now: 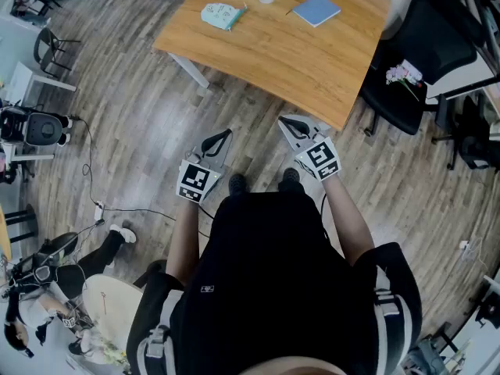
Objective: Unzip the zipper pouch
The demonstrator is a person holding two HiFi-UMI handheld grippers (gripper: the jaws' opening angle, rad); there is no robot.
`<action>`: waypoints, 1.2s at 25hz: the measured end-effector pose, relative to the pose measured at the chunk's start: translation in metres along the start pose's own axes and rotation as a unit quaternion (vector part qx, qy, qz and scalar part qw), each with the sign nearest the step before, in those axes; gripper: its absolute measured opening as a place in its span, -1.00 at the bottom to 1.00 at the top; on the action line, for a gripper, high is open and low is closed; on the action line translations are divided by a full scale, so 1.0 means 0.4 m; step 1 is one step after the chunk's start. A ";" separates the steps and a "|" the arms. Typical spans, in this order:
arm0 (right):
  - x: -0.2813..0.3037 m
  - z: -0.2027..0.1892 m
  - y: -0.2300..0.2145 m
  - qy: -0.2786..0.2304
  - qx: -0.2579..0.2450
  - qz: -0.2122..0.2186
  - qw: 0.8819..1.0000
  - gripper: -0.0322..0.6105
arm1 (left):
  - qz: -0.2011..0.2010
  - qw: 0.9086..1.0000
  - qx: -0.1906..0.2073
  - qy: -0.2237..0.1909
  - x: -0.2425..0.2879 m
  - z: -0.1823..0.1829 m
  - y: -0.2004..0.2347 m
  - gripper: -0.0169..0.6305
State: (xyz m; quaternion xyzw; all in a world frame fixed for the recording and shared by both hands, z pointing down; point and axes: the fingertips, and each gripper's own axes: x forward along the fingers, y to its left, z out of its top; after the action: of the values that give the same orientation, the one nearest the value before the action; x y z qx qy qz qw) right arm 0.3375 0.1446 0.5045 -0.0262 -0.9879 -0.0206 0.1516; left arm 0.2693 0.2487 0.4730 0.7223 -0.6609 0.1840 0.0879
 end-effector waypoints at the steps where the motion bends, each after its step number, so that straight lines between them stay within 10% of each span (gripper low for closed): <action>1: 0.011 0.002 0.017 0.003 -0.001 -0.005 1.000 -0.89 | -0.005 1.000 0.004 0.002 -0.020 -0.010 0.006 -0.94; 30: 0.088 0.034 0.225 0.025 0.023 -0.136 0.990 -0.87 | -0.100 0.994 0.026 -0.040 -0.190 -0.104 0.167 -0.94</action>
State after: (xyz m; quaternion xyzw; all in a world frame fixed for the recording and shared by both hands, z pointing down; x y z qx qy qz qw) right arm 0.3053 0.2366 0.5051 0.1126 -0.9784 -0.0192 0.1726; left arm 0.1927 0.3267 0.4744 0.7934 -0.5834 0.1627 0.0608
